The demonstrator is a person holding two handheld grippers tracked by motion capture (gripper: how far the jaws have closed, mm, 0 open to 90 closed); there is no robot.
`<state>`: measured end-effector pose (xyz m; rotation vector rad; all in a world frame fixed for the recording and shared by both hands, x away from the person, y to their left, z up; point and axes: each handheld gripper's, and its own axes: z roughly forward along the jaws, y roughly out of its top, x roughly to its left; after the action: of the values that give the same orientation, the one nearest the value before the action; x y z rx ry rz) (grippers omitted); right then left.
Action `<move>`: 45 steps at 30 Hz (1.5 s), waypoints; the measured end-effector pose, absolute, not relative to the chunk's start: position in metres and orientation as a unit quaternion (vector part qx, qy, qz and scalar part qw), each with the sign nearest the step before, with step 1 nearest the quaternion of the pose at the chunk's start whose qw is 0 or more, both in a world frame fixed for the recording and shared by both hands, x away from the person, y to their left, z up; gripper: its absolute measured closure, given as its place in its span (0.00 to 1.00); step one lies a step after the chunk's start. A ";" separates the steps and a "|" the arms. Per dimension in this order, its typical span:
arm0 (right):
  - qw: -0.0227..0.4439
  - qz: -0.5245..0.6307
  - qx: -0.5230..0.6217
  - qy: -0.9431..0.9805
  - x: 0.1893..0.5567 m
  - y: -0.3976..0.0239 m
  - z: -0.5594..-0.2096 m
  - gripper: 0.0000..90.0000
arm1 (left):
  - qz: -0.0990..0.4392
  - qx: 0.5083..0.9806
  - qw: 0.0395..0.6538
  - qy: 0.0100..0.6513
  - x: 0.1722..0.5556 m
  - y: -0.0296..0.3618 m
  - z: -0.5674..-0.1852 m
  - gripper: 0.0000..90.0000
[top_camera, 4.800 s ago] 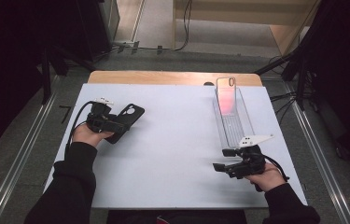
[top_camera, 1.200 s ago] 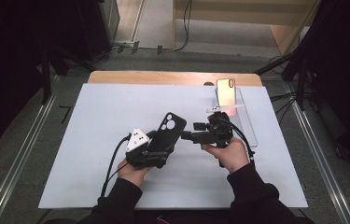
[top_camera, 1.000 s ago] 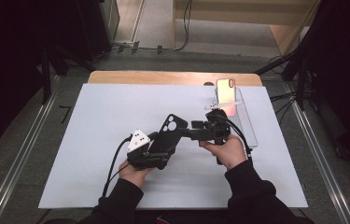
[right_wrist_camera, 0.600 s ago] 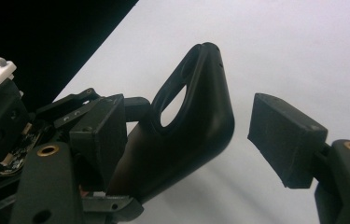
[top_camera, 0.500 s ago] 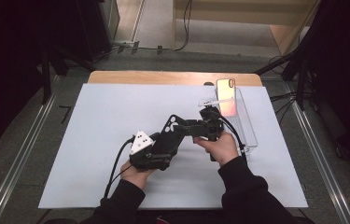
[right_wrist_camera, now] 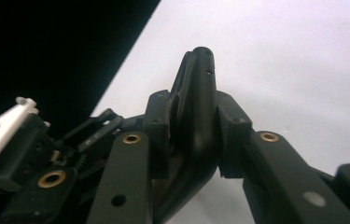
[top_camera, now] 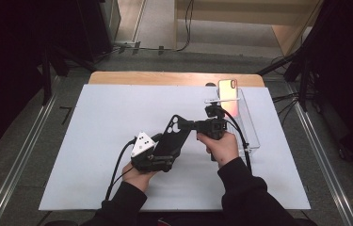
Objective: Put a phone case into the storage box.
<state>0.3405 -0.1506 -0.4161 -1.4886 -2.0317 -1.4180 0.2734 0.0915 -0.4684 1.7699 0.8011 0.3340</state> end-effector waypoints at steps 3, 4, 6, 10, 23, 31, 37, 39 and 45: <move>0.132 -0.494 -0.509 -0.692 0.340 -0.150 -0.416 0.79 | 0.136 0.749 0.553 0.340 0.274 0.092 -0.469 0.16; 0.135 -0.495 -0.509 -0.692 0.340 -0.150 -0.415 0.80 | 0.135 0.749 0.553 0.339 0.274 0.092 -0.469 0.16; 0.142 -0.496 -0.507 -0.690 0.340 -0.151 -0.414 0.82 | 0.133 0.748 0.554 0.339 0.274 0.091 -0.469 0.16; 0.156 -0.496 -0.509 -0.686 0.340 -0.151 -0.414 0.84 | 0.126 0.752 0.551 0.340 0.275 0.090 -0.469 0.15; 0.161 -0.500 -0.496 -0.692 0.336 -0.149 -0.405 0.86 | 0.119 0.771 0.518 0.352 0.276 0.081 -0.459 0.14; 0.141 -0.502 -0.495 -0.695 0.334 -0.155 -0.399 0.87 | 0.082 0.774 0.517 0.356 0.277 0.087 -0.451 0.14; 0.102 -0.498 -0.493 -0.707 0.332 -0.163 -0.391 0.88 | 0.074 0.784 0.505 0.355 0.279 0.090 -0.445 0.14; 0.080 -0.492 -0.489 -0.716 0.330 -0.163 -0.388 0.88 | 0.067 0.787 0.499 0.356 0.280 0.091 -0.443 0.14; 0.042 -0.483 -0.473 -0.736 0.324 -0.160 -0.382 0.88 | 0.055 0.801 0.484 0.348 0.282 0.091 -0.440 0.15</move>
<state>0.3238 -0.1603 -0.3817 -1.4465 -2.2523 -1.4778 0.2822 0.0913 -0.4396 1.9514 0.8486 0.1350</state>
